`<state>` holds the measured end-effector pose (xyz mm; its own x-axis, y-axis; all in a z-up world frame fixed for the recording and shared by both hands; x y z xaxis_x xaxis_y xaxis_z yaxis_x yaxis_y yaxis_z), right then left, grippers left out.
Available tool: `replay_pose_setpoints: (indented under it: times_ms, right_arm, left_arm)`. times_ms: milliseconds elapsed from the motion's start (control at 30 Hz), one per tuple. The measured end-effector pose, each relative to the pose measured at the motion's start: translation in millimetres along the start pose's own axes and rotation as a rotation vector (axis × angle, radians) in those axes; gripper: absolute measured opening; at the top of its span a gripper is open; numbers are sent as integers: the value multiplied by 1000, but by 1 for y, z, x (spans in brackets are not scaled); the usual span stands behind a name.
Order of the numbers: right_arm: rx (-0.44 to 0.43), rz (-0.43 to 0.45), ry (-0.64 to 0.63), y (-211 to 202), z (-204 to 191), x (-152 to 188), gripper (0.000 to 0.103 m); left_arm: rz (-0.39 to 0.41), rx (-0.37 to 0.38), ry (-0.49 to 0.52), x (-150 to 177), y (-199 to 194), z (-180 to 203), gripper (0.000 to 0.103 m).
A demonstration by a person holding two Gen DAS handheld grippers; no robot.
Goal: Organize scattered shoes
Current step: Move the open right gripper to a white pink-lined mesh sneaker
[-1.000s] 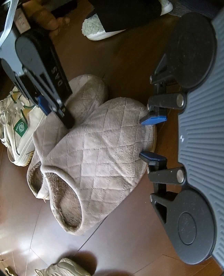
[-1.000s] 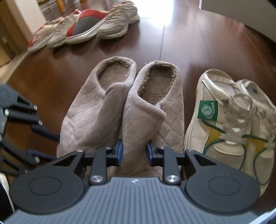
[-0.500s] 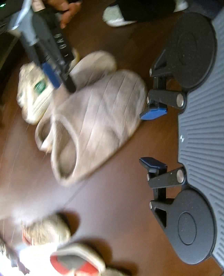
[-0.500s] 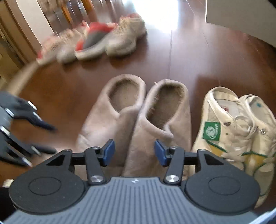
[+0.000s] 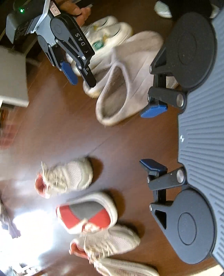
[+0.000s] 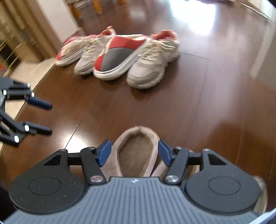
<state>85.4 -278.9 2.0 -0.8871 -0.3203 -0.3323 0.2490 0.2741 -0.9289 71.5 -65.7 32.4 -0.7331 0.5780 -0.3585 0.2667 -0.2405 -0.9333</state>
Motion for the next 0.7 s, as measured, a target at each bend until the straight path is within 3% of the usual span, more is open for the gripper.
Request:
replay_pose_setpoints:
  times_ms: [100,200,400,567,700]
  right_arm:
    - [10,-43,-58,24,15,-32,21]
    - [21,-7,-76,41,27,-62,21]
    - [70,120,-124,65,49,-125,41]
    - [137,206,-250,94,46,-193,43]
    - [160,164,-285,120,38,-221,45]
  left_arm:
    - [17,-13,-58,-9,8,-14,57]
    - [26,-28,-106,-17,13,-30,57]
    - [6,-65,-136,-34,18,-42,57]
    - [41,-100,-130,-55,31,-61,57]
    - [69,-157,-125,-63,44,-88,57]
Point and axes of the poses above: each gripper's, at about its wrist camera, not at the fingertips, and y roughly the way its jaws point, z to its right, x to its underside, the point moved 1 cm from there along y, roughly the way its jaws point, and after that the axes turned 6 degrees about -z, right-handed, at the moved point
